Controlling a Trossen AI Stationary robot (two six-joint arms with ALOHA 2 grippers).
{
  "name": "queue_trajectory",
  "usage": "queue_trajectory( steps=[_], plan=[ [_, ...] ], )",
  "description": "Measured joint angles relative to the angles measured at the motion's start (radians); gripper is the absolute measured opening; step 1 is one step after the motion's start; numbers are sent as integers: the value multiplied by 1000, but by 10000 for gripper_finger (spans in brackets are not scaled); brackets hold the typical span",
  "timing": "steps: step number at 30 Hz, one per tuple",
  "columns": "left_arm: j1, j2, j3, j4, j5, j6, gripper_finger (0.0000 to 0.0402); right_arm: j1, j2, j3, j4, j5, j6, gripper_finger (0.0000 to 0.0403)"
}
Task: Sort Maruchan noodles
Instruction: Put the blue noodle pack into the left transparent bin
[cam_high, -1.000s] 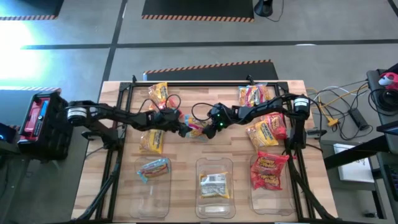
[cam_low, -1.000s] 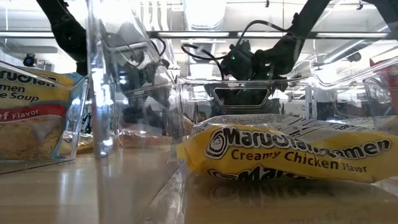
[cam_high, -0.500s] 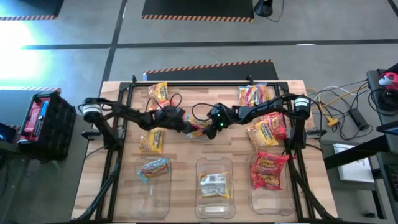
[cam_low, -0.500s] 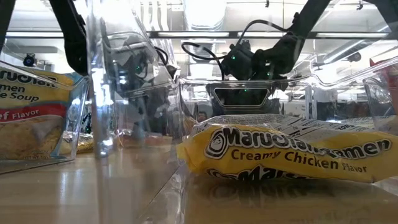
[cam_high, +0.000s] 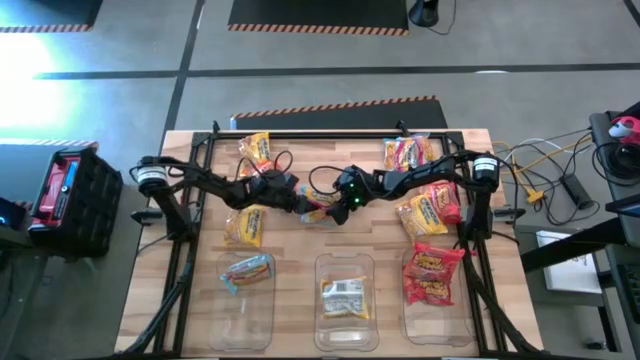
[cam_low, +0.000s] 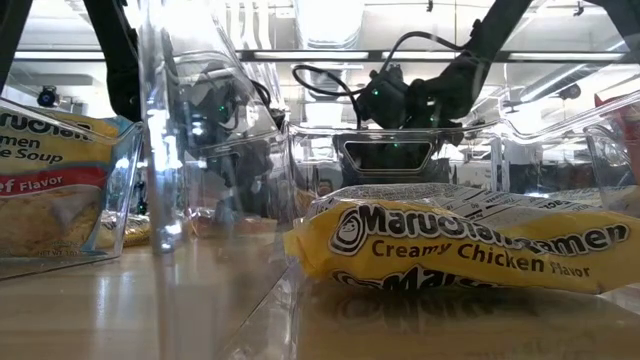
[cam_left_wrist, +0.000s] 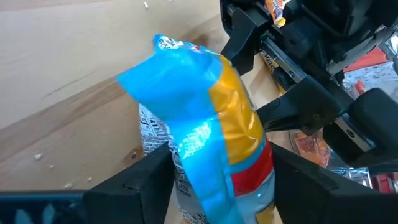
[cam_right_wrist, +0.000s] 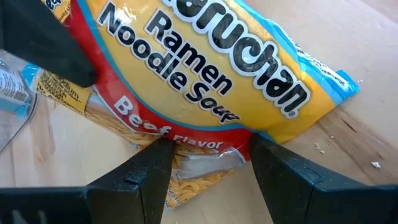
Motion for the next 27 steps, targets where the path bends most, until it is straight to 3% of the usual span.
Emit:
queue_trajectory(
  steps=[12,20,27],
  plan=[
    [0,0,0,3,-2,-21,126,0,0,-1,25,-1,-54,203],
    [0,0,1,2,0,-30,119,-3,-20,1,21,-39,-51,203],
    [2,0,1,2,8,-33,117,-18,-133,1,-69,-58,-85,203]
  ],
)
